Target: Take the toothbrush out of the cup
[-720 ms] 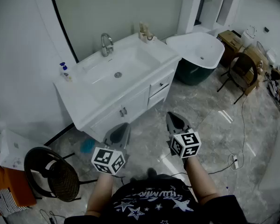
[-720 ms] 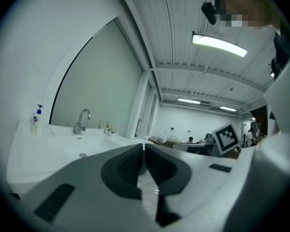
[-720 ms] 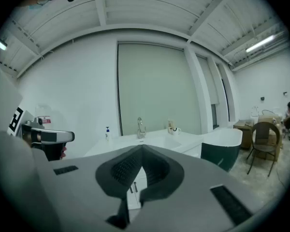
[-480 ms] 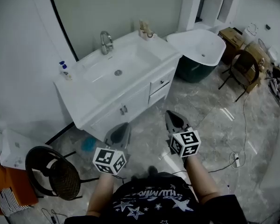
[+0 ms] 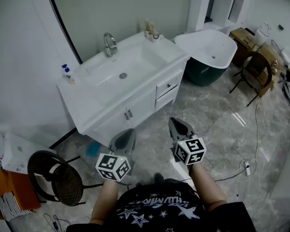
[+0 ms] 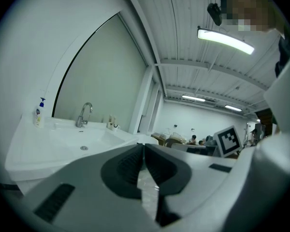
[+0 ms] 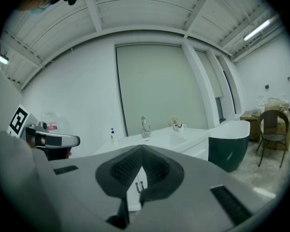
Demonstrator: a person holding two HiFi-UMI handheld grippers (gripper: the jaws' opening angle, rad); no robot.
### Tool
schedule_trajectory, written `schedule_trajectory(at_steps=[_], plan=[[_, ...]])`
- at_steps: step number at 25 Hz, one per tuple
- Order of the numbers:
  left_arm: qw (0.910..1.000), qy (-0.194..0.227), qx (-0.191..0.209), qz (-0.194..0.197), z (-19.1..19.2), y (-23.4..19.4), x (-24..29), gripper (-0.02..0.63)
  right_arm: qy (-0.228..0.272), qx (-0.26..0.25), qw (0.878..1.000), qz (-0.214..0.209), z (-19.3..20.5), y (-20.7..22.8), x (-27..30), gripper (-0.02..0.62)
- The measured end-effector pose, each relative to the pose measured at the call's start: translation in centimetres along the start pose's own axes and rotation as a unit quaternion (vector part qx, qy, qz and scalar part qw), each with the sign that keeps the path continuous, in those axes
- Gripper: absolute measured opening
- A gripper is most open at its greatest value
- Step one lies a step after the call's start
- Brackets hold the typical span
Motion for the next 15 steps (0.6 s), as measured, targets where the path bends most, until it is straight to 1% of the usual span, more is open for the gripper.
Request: schedule_trajectory(at_steps=[5, 8, 10, 12, 15], plan=[[0.9998, -0.009, 0.0, -0.015, 0.8, 0.9, 1.5, 0.028, -0.006, 0.002, 1.0, -0.013, 0.7, 2.2, 0.4, 0.014], [0.9996, -0.014, 0.005, -0.026, 1.6, 1.7, 2.4, 0.028, -0.009, 0.006, 1.0, -0.029, 1.4, 3.5, 0.2, 0.014], [0.9994, -0.015, -0.002, -0.03, 1.8, 1.9, 3.2, 0.028, -0.011, 0.014, 0.999, -0.037, 1.9, 4.2, 0.3, 0.014], [0.9994, -0.02, -0.008, -0.027, 2.0, 2.2, 4.0, 0.028, -0.015, 0.011, 0.999, -0.031, 2.4, 5.1, 0.4, 0.014], [0.9993, -0.027, -0.004, -0.024, 2.0, 2.3, 5.3, 0.028, -0.021, 0.006, 1.0, -0.018, 2.6, 6.4, 0.8, 0.014]])
Point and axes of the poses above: the fingertips, and each gripper's own axes: x forward along the fingers, y to its right, z out of its underside, the point moved 8 cm from there along -x, backward along the fingers, and after that the axes turned 5 degrees about -x, right-handed, at the moved point
